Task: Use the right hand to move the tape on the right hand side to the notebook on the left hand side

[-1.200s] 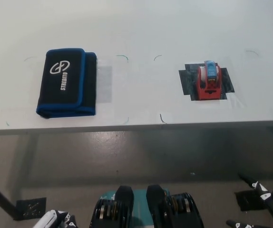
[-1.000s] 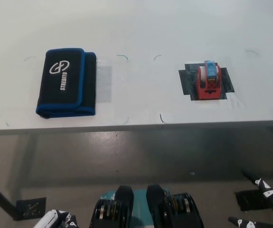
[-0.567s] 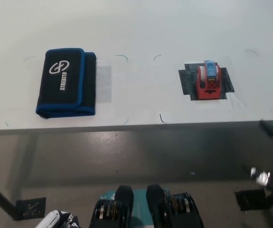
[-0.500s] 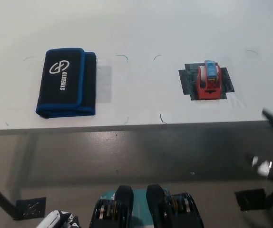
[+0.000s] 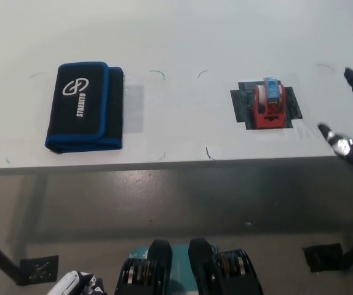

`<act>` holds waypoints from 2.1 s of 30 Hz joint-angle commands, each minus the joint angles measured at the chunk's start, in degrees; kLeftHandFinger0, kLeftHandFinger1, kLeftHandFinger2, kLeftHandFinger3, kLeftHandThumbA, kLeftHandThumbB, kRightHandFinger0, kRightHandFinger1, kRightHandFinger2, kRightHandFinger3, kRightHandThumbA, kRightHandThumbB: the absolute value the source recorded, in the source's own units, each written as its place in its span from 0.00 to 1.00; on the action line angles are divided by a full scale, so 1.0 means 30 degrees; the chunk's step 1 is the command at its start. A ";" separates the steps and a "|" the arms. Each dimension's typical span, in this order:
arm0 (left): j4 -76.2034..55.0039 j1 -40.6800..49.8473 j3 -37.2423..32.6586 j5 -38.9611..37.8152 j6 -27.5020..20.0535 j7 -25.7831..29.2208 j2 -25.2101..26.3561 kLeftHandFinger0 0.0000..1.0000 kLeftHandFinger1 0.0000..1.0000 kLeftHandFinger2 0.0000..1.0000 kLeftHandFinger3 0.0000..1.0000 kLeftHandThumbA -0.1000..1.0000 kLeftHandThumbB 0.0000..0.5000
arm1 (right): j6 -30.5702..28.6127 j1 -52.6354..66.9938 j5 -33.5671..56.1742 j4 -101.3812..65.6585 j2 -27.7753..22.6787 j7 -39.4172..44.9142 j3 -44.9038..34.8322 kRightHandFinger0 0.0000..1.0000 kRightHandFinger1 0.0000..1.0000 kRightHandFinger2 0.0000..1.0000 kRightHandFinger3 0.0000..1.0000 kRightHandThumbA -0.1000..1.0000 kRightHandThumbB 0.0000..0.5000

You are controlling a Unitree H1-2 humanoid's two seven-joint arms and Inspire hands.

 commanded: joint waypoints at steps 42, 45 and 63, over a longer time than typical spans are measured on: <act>-0.0532 0.0108 0.0609 0.0075 -0.0201 0.0083 0.0024 0.30 0.34 0.44 0.56 0.44 0.02 | 0.0460 -1.1695 0.5082 1.5082 0.2820 0.0595 -0.3343 1.00 1.00 1.00 1.00 1.00 1.00; -0.0399 -0.0001 0.0505 0.0185 -0.0453 0.0066 0.0027 0.32 0.35 0.45 0.57 0.42 0.01 | 0.0643 -1.1397 0.5235 1.4848 0.2593 0.0614 -0.3404 1.00 1.00 1.00 1.00 1.00 0.99; -0.0472 -0.0334 0.0642 -0.0178 -0.0176 -0.0134 -0.0017 0.33 0.37 0.45 0.57 0.47 0.06 | -0.1702 -0.9918 0.5230 1.8471 0.3441 0.0671 -0.3292 1.00 1.00 1.00 1.00 1.00 0.92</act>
